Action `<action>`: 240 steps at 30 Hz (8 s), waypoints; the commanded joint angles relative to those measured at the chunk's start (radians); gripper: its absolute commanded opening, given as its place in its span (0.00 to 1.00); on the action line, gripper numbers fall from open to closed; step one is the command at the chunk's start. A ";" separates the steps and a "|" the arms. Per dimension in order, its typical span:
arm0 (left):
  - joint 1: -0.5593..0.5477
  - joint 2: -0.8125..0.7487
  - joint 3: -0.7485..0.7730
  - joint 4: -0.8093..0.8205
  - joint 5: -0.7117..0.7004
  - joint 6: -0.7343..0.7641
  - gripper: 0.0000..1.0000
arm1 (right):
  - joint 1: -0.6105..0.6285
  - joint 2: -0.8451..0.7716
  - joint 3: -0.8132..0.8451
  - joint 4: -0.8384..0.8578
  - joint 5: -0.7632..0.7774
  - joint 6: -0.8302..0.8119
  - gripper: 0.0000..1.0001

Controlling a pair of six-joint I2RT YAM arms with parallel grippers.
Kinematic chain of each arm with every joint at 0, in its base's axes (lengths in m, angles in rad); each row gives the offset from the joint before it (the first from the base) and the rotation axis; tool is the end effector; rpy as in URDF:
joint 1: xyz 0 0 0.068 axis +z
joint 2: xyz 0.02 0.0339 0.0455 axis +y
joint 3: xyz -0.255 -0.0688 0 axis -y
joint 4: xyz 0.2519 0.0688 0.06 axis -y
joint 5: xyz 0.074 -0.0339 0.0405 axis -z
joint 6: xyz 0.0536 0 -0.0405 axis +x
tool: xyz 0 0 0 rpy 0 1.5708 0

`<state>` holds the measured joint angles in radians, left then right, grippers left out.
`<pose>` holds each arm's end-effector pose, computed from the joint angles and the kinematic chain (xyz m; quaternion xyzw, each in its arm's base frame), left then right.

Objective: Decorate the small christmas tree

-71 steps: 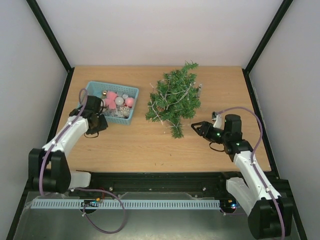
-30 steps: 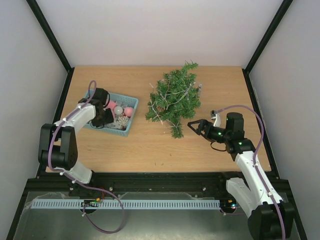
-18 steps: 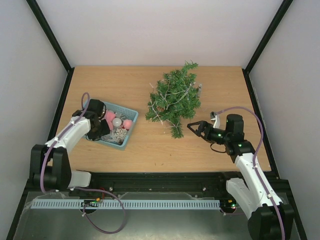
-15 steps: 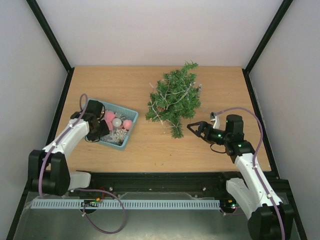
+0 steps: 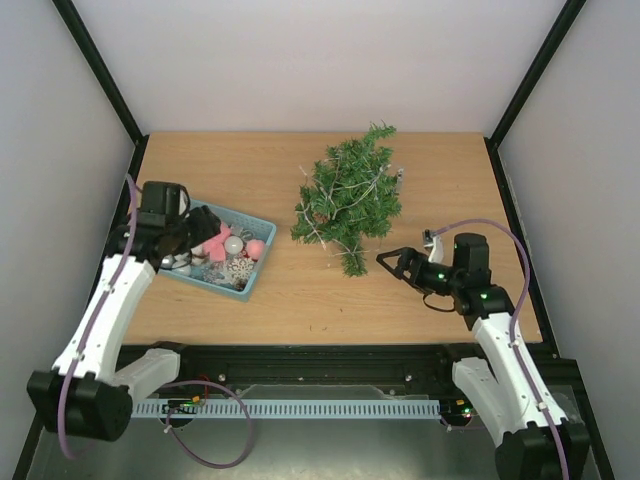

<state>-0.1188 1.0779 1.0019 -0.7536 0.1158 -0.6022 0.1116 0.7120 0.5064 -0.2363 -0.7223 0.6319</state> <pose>0.2385 -0.0347 0.2850 -0.2024 0.9085 -0.1780 0.3193 0.1839 0.0563 0.2386 0.0206 0.8124 0.4599 0.3578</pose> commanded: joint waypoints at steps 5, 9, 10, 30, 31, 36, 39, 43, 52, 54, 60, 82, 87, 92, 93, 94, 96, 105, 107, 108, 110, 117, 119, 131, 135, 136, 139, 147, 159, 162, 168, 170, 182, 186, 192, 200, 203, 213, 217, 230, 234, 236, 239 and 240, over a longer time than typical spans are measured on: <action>-0.002 -0.149 0.104 0.043 0.261 -0.010 0.71 | 0.006 -0.031 0.120 -0.202 -0.010 -0.041 0.99; -0.001 -0.214 0.132 0.019 0.290 -0.002 0.93 | 0.006 -0.027 0.161 -0.247 -0.044 -0.038 0.99; -0.001 -0.228 0.133 0.013 0.292 0.001 0.99 | 0.005 -0.028 0.166 -0.253 -0.051 -0.033 0.99; -0.002 -0.280 0.040 0.167 0.465 -0.006 1.00 | 0.007 -0.054 0.088 -0.294 -0.036 -0.028 0.99; -0.002 -0.284 0.025 0.181 0.463 -0.009 0.99 | 0.007 -0.058 0.075 -0.288 -0.037 -0.020 0.99; -0.002 -0.282 -0.022 0.217 0.443 -0.005 1.00 | 0.008 -0.099 0.009 -0.221 -0.058 0.049 0.99; -0.001 -0.260 -0.022 0.217 0.432 0.007 1.00 | 0.008 -0.105 -0.028 -0.187 -0.078 0.074 0.99; -0.002 -0.234 -0.014 0.207 0.403 0.014 0.99 | 0.006 -0.087 -0.057 -0.173 -0.088 0.063 0.99; -0.001 -0.207 -0.039 0.194 0.351 0.024 1.00 | 0.007 -0.026 -0.088 -0.154 -0.039 0.064 0.99; -0.001 -0.212 -0.056 0.195 0.326 0.024 1.00 | 0.007 -0.030 -0.100 -0.142 -0.032 0.086 0.99; -0.001 -0.208 -0.087 0.190 0.271 0.017 0.99 | 0.007 -0.092 -0.148 -0.088 -0.091 0.131 0.99; -0.003 0.139 0.099 0.104 -0.031 0.101 1.00 | 0.008 -0.140 -0.175 0.060 -0.155 0.179 0.99; -0.060 0.227 0.092 0.053 -0.261 0.092 1.00 | 0.008 -0.170 -0.184 0.073 -0.146 0.200 1.00; -0.065 0.256 0.040 0.061 -0.319 0.084 0.99 | 0.009 -0.169 -0.186 0.069 -0.152 0.196 0.99; -0.065 0.262 0.035 0.061 -0.328 0.084 0.98 | 0.008 -0.167 -0.187 0.068 -0.152 0.195 0.98; -0.065 0.267 0.030 0.059 -0.345 0.082 0.97 | 0.008 -0.165 -0.187 0.069 -0.156 0.193 0.98; -0.065 0.268 0.018 0.063 -0.360 0.081 0.90 | 0.009 -0.163 -0.187 0.064 -0.157 0.190 0.98; -0.060 0.288 -0.049 0.100 -0.356 0.065 0.65 | 0.009 -0.160 -0.212 0.068 -0.169 0.181 0.98; -0.046 0.292 -0.061 0.103 -0.365 0.060 0.67 | 0.009 -0.159 -0.212 0.064 -0.169 0.176 0.98; -0.038 0.294 -0.064 0.104 -0.369 0.058 0.67 | 0.009 -0.159 -0.212 0.062 -0.169 0.174 0.98; -0.024 0.298 -0.069 0.112 -0.371 0.062 0.68 | 0.009 -0.159 -0.216 0.064 -0.170 0.174 0.98; 0.019 0.351 -0.071 0.143 -0.368 0.071 0.65 | 0.009 -0.164 -0.224 0.062 -0.172 0.176 0.98; 0.022 0.365 -0.071 0.152 -0.367 0.071 0.63 | 0.008 -0.166 -0.222 0.059 -0.171 0.178 0.98; 0.050 0.349 -0.056 0.128 -0.386 0.095 0.08 | 0.009 -0.184 -0.221 0.031 -0.173 0.173 0.98; 0.050 0.254 -0.002 0.041 -0.397 0.119 0.03 | 0.008 -0.187 -0.225 0.028 -0.171 0.173 0.98; 0.050 0.221 0.012 0.021 -0.397 0.125 0.03 | 0.009 -0.187 -0.227 0.028 -0.171 0.172 0.98; 0.050 0.164 0.058 -0.037 -0.389 0.142 0.02 | 0.009 -0.184 -0.230 0.028 -0.169 0.172 0.98; 0.050 0.091 0.214 -0.120 -0.273 0.159 0.02 | 0.010 -0.184 -0.221 0.022 -0.168 0.180 0.98; -0.133 0.151 0.451 0.218 0.302 -0.022 0.02 | 0.009 -0.173 -0.162 -0.047 -0.155 0.149 0.98; -0.186 0.204 0.494 0.323 0.383 -0.067 0.02 | 0.009 -0.176 -0.154 -0.057 -0.147 0.148 0.98; -0.301 0.302 0.602 0.444 0.431 -0.101 0.02 | 0.008 -0.190 -0.153 -0.047 -0.142 0.171 0.98; -0.324 0.318 0.613 0.464 0.434 -0.110 0.02 | 0.009 -0.193 -0.152 -0.051 -0.143 0.170 0.98; -0.423 0.320 0.503 0.553 0.408 -0.141 0.02 | 0.008 -0.211 -0.175 -0.045 -0.147 0.175 0.98; -0.426 0.363 0.502 0.588 0.432 -0.128 0.02 | 0.010 -0.217 -0.179 -0.041 -0.149 0.177 0.98; -0.426 0.399 0.506 0.631 0.449 -0.139 0.02 | 0.009 -0.233 -0.188 -0.052 -0.152 0.179 0.98; -0.405 0.395 0.488 0.683 0.475 -0.176 0.02 | 0.010 -0.245 -0.207 -0.055 -0.157 0.178 0.98; -0.390 0.385 0.467 0.717 0.490 -0.202 0.02 | 0.009 -0.247 -0.208 -0.054 -0.156 0.178 0.98; -0.368 0.395 0.408 0.787 0.518 -0.243 0.02 | 0.009 -0.249 -0.225 -0.029 -0.157 0.190 0.99; -0.367 0.418 0.402 0.806 0.527 -0.253 0.02 | 0.008 -0.250 -0.230 -0.028 -0.158 0.189 0.98; -0.377 0.442 0.385 0.824 0.543 -0.249 0.02 | 0.008 -0.239 -0.237 -0.009 -0.155 0.193 0.98; -0.393 0.449 0.385 0.817 0.550 -0.240 0.03 | 0.009 -0.233 -0.238 -0.002 -0.153 0.195 0.98; -0.403 0.450 0.385 0.811 0.551 -0.232 0.03 | 0.009 -0.230 -0.237 0.001 -0.152 0.196 0.99; -0.415 0.450 0.386 0.804 0.551 -0.223 0.02 | 0.009 -0.228 -0.238 0.003 -0.151 0.198 0.99; -0.419 0.451 0.386 0.801 0.551 -0.220 0.02 | 0.009 -0.227 -0.239 0.004 -0.151 0.199 0.98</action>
<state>-0.5205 1.5261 1.3899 0.0360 0.6449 -0.8471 0.1165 0.4805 0.2810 -0.2497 -0.8589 0.8200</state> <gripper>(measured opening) 0.027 0.986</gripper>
